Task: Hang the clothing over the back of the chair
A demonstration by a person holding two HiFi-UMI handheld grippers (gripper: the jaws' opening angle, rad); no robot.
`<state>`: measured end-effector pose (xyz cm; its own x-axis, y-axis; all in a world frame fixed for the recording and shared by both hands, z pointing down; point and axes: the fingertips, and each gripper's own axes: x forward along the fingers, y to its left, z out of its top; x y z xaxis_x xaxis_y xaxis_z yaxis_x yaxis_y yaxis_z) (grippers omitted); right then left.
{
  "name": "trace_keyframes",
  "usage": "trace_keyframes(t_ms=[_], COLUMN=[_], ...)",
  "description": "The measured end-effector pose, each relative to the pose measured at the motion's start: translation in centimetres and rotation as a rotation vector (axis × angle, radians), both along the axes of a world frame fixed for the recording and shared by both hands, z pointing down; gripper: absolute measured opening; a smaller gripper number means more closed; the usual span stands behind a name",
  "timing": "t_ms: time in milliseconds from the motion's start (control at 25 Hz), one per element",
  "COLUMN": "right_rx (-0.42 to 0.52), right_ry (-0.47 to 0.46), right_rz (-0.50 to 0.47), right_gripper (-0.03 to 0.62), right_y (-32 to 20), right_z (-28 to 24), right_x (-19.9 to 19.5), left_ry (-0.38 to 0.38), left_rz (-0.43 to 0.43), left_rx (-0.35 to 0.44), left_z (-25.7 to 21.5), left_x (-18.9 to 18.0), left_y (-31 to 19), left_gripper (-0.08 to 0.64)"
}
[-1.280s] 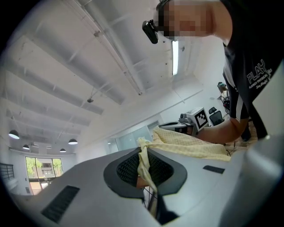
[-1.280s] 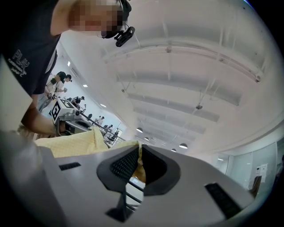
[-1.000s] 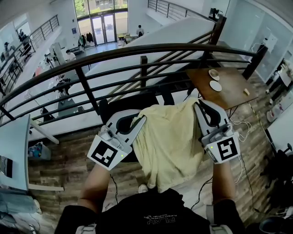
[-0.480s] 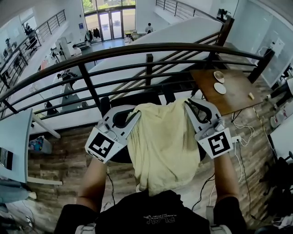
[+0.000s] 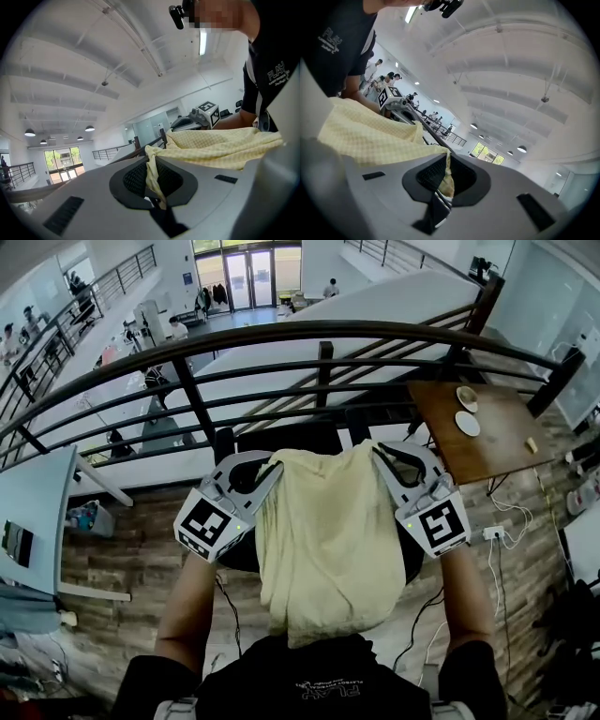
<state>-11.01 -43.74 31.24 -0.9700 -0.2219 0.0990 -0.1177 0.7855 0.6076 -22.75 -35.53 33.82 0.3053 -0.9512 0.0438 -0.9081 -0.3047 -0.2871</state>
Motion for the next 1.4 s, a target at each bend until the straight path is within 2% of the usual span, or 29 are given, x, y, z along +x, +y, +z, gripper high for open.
trace_keyframes(t_ms=[120, 480, 760, 920, 1120, 1200, 1280, 1400], right_rx=[-0.016, -0.102, -0.239, -0.276, -0.314, -0.314, -0.312, -0.35], right_ry=[0.053, 0.111, 0.182, 0.224, 0.244, 0.273, 0.296, 0.304], right_rz=[-0.019, -0.112, -0.156, -0.177, -0.214, -0.229, -0.228, -0.218], right_gripper=[0.034, 0.034, 0.034, 0.034, 0.034, 0.034, 0.035, 0.035], right_y=[-0.6, -1.8, -1.7, -2.5, -2.8, -3.0, -3.1, -4.1], right_z=[1.7, 4.7, 8.3, 9.8, 10.9, 11.4, 11.7, 11.8], right_x=[-0.4, -1.4, -1.1, -0.8, -0.5, -0.6, -0.6, 0.1], left_ry=[0.001, 0.034, 0.084, 0.077, 0.093, 0.099, 0.114, 0.209], left_rz=[-0.013, -0.046, -0.02, -0.002, 0.009, 0.007, 0.002, 0.023], left_rx=[-0.03, -0.119, -0.186, -0.243, -0.253, -0.263, -0.276, -0.273], left_z=[1.1, 4.5, 7.0, 8.6, 9.2, 9.4, 9.6, 9.2], left_x=[0.0, -0.8, -1.1, -0.7, -0.7, -0.8, -1.1, -1.5], left_y=[-0.6, -1.5, -0.7, -1.4, -1.5, -1.7, -1.7, -1.4], left_gripper=[0.025, 0.025, 0.025, 0.026, 0.031, 0.068, 0.135, 0.175])
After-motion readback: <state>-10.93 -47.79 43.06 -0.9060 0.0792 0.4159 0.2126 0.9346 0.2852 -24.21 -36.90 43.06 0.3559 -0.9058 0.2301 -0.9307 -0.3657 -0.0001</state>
